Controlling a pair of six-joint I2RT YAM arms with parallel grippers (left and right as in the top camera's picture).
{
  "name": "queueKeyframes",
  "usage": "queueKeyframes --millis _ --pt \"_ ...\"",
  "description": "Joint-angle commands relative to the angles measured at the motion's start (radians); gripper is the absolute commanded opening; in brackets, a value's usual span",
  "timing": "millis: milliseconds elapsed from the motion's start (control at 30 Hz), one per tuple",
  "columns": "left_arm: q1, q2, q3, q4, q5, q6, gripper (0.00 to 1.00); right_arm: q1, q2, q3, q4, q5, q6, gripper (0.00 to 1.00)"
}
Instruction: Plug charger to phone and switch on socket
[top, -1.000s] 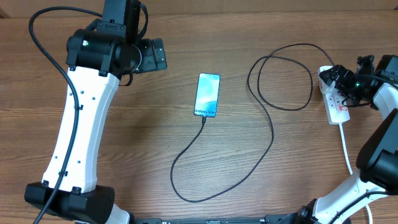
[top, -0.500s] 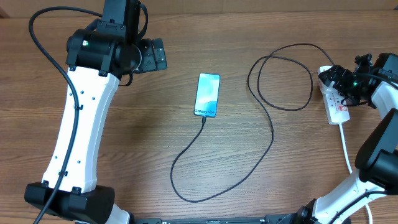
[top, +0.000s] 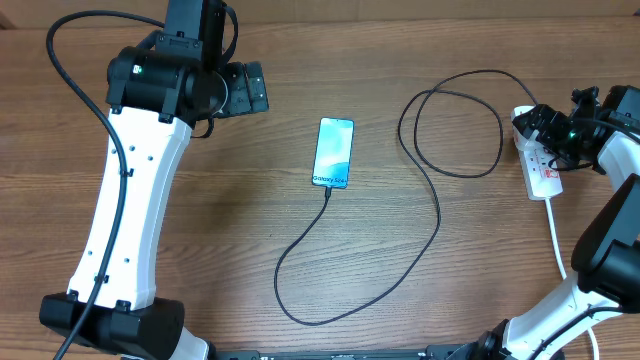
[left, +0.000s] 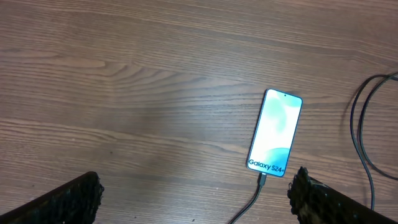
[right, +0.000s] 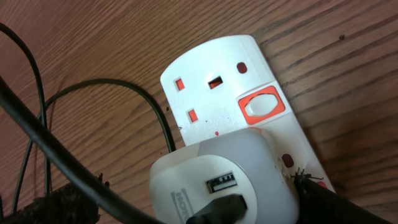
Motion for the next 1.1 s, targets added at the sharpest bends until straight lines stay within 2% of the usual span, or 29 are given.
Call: queueKeyframes --millis 0,133,1067 --pt "0.006 0.008 0.003 0.002 -0.009 0.019 1.00 0.006 -0.020 0.019 0.006 0.005 0.008 0.96" --pt "0.006 0.008 0.003 0.002 -0.009 0.019 1.00 0.006 -0.020 0.020 0.029 0.005 -0.026 0.96" --pt "0.006 0.008 0.003 0.001 -0.009 0.019 1.00 0.009 -0.053 0.019 -0.024 0.075 -0.009 0.96"
